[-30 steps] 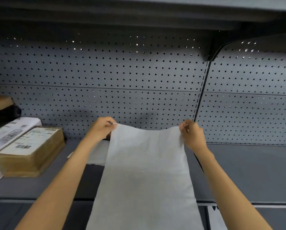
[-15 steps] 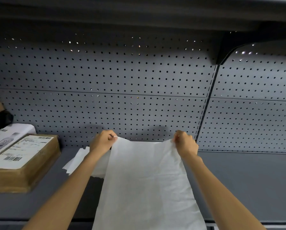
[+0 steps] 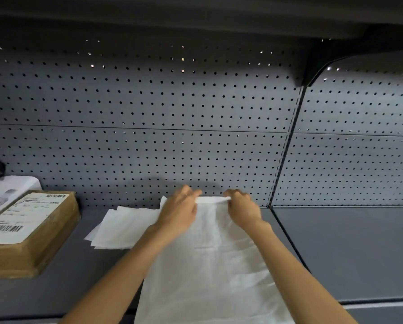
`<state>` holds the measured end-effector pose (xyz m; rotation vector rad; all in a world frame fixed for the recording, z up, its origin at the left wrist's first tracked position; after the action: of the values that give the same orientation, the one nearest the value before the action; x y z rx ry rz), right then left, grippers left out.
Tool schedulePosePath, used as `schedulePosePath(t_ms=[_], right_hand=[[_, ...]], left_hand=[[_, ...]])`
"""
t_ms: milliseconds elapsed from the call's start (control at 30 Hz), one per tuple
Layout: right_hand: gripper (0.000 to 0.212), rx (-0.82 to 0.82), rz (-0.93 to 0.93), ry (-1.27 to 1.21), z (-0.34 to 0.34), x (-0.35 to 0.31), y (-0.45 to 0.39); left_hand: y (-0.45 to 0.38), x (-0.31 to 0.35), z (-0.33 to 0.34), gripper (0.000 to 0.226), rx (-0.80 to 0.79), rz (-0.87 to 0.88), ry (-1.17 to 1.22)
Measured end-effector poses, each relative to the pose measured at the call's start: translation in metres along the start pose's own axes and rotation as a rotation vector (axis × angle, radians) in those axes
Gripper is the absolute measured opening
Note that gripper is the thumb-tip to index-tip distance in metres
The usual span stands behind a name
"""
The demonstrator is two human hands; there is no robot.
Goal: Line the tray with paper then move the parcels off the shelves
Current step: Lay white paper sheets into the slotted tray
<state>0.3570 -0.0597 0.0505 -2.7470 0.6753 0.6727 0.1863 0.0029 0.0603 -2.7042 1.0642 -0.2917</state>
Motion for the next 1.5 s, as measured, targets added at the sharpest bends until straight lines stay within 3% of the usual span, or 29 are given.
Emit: schedulePosePath(t_ms=[67,133,200,367,600,933,1400,1500], right_hand=[[0.048,-0.116,-0.036,-0.134,0.028,-0.019,0.009],[0.05,-0.205,-0.018,-0.247,0.053,-0.028,0.02],[0.051,-0.237,0.0,-0.268,0.071,-0.025,0.031],[0.056,-0.184,0.009,-0.044,0.083,-0.013,0.05],[0.061,-0.147,0.058,0.067,0.072,0.006,0.054],[0.062,-0.137,0.102,0.104,0.066,0.02,0.052],[0.06,-0.159,-0.029,0.046,0.061,-0.019,0.065],[0.048,-0.062,-0.087,0.037,0.048,-0.035,0.069]], left_hand=[[0.007,0.024,0.031,0.056,-0.289,0.107,-0.073],[0.015,0.026,0.06,0.062,-0.473,0.085,-0.118],[0.023,0.02,0.074,0.065,-0.539,0.041,-0.102],[0.032,0.007,0.068,0.07,-0.561,0.06,-0.066],[0.048,-0.008,0.049,0.077,-0.531,-0.03,-0.306],[0.051,-0.014,0.04,0.081,-0.478,-0.077,-0.47],[0.066,-0.009,0.036,0.062,-0.311,-0.088,-0.29],[0.069,-0.01,0.019,0.054,-0.122,-0.041,-0.252]])
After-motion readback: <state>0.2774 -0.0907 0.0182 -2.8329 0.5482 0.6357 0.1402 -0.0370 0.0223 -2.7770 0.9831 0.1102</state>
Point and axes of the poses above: each hand's wrist, its own y-axis away from the middle knuckle, its own z-axis out of the palm, x = y × z, the point moved 4 cm from there along -y, towards the middle knuckle, and after that the axes turned 9 degrees about -y, right-handed, at the moved point
